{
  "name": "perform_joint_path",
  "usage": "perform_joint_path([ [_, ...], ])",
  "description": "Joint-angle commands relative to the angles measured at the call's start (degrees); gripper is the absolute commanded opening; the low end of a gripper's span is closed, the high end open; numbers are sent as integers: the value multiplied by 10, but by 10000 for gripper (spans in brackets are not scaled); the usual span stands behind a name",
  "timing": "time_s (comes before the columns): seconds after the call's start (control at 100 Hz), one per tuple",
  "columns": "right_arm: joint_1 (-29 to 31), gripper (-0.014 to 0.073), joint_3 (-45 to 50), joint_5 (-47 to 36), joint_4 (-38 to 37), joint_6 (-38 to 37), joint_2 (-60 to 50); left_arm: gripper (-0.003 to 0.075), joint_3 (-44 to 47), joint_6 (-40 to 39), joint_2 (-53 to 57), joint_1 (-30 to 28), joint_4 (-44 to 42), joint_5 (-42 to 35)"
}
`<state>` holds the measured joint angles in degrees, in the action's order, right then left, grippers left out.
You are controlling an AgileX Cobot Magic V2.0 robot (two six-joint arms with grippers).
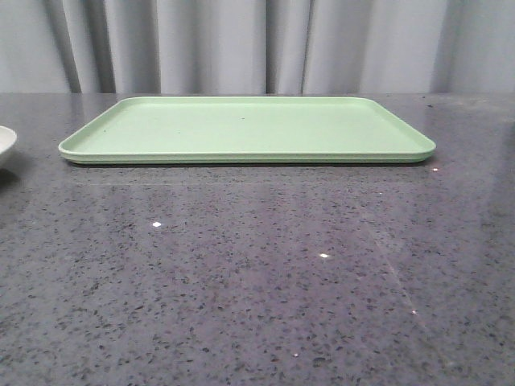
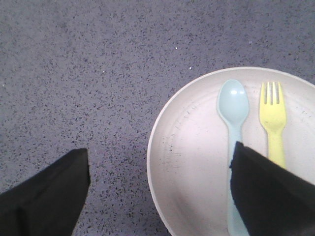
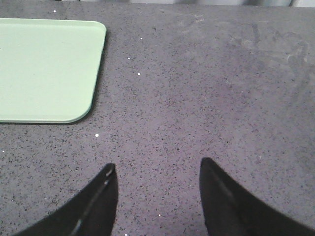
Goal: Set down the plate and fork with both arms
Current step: 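Open the left gripper and lower it onto the cream plate's rim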
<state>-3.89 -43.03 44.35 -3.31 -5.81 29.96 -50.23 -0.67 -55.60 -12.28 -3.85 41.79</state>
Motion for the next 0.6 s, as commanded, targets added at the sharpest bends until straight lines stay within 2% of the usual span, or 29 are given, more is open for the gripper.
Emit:
perform_joint_path([
  [0.0,0,395,-21,-41,-3,4,6,563,-19,55,-17,-31,52,-41],
  [0.17,0,395,-21,-41,-3,4,6,563,-19,106,-53,-69,122,-31],
  [0.59,0,395,-21,-41,-3,4,6,563,-19,111,-145,-71,124,-29],
])
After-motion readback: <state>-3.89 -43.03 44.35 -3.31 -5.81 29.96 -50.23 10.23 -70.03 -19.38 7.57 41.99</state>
